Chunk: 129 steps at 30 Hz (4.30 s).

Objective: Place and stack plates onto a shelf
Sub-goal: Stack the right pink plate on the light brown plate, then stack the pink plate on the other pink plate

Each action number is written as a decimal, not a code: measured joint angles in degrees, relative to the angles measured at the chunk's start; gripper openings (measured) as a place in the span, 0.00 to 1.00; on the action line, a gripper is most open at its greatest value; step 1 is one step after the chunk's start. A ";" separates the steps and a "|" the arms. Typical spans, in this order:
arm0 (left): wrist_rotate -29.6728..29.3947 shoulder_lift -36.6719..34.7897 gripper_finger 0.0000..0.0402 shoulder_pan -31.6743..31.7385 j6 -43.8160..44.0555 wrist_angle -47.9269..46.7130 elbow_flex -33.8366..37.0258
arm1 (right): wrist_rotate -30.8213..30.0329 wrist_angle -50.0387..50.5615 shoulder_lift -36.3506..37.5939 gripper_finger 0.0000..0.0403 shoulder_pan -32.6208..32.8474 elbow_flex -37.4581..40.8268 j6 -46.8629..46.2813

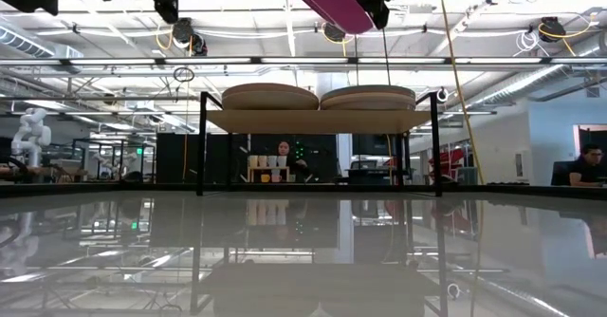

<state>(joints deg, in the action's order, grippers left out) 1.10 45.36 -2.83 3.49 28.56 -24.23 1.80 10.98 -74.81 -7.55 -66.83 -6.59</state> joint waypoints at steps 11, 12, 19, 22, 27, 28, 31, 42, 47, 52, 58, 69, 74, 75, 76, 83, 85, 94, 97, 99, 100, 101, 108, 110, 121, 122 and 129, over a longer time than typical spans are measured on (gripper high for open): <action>-0.99 0.00 0.36 0.00 -0.22 -0.15 0.02 | -0.33 -7.87 0.02 0.00 -3.60 0.02 0.26; -1.09 0.00 0.36 0.00 -0.23 -0.13 0.02 | -0.33 -8.65 0.02 0.00 -4.39 0.02 0.26; -1.15 0.00 0.36 0.01 -0.33 -0.10 0.02 | -0.28 -17.45 -0.24 0.00 -12.36 0.02 -1.01; -2.32 0.00 0.36 0.00 -0.42 0.42 0.02 | -0.28 -24.46 -1.16 0.00 -16.34 0.02 -3.61; -5.45 0.00 0.36 0.02 -2.75 1.25 0.02 | 1.62 -29.19 -5.41 0.00 -22.21 -1.69 -8.22; -5.68 0.00 0.36 0.02 -3.28 1.41 0.02 | 2.54 -28.44 -6.87 0.00 -23.14 -2.79 -9.06; -5.70 0.00 0.36 0.02 -3.45 1.40 0.02 | 4.99 -25.83 -11.17 0.00 -24.97 -6.83 -10.76; -5.70 0.00 0.36 0.02 -3.05 0.22 0.02 | 7.32 -20.60 -22.09 0.00 -27.37 -13.49 -8.59; -5.70 0.00 0.36 0.02 -2.16 -0.61 0.02 | 7.00 -20.31 -25.19 0.00 -28.77 -13.46 -9.16; -5.70 0.00 0.36 0.02 -2.01 -0.61 0.02 | 7.28 -19.50 -26.40 0.00 -29.14 -13.46 -9.81; -5.70 0.00 0.36 0.02 -1.97 -0.62 0.02 | 7.28 -18.69 -26.38 0.02 -29.14 -13.46 -7.81; -5.73 0.00 0.36 0.02 -1.97 -0.64 0.02 | 7.43 -18.46 -26.33 0.11 -28.90 -13.46 -4.47; -5.73 0.00 0.36 0.02 -1.99 -0.73 0.02 | 7.48 -18.87 -26.20 0.23 -28.16 -13.43 -2.39; -5.73 0.00 0.36 0.02 -1.99 -0.85 0.02 | 7.47 -18.91 -26.00 0.26 -28.03 -13.42 -2.35; -5.75 0.00 0.36 0.02 -1.99 -1.04 0.02 | 7.48 -19.27 -25.75 0.28 -27.90 -13.40 -2.34; -5.76 0.00 0.36 0.02 -1.98 -2.10 0.02 | 12.48 -19.71 -18.58 0.38 -26.56 -13.38 1.54; -5.77 0.00 0.36 0.02 -1.99 -2.18 0.02 | 14.32 -19.32 -15.11 0.38 -25.28 -13.38 4.18; -6.90 -0.02 0.36 0.21 -7.15 -3.75 0.02 | 14.97 -4.92 1.25 0.36 -15.73 -13.40 13.14; -7.39 -0.02 0.36 0.23 -10.56 -6.08 0.02 | 14.97 1.33 5.18 0.36 -12.03 -11.59 13.31; -7.42 -0.02 0.36 0.24 -10.81 -7.60 0.02 | 14.71 3.20 7.85 0.36 -9.31 -8.10 13.16; -7.59 0.00 0.36 0.22 -10.42 -7.97 0.02 | 14.68 3.33 9.10 0.36 -7.80 -5.88 13.51; -7.67 0.00 0.36 0.22 -10.19 -7.97 0.02 | 14.62 3.20 10.48 0.36 -6.32 -3.37 14.34; -7.80 -0.01 0.36 0.23 -10.27 -7.37 0.02 | 3.17 -9.45 17.99 0.36 4.29 19.36 13.76; -7.80 0.00 0.36 0.09 -10.28 -7.46 0.02 | -0.74 -17.49 19.18 0.36 7.21 25.47 13.18; -8.17 2.15 0.36 -2.40 -10.62 -35.25 -15.42 | -11.23 -45.75 19.89 0.36 14.71 39.58 16.23; -8.36 2.91 0.36 -2.77 -10.45 -38.33 -17.48 | -11.22 -45.94 19.87 0.36 14.89 39.58 16.24; -6.88 11.03 0.36 -7.95 -10.62 -58.74 -29.50 | -11.08 -45.47 19.87 0.36 15.67 39.58 14.85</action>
<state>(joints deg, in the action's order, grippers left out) -5.78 56.40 -10.78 -7.13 -30.18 -53.73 -9.28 -34.49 -54.94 8.12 -27.24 8.26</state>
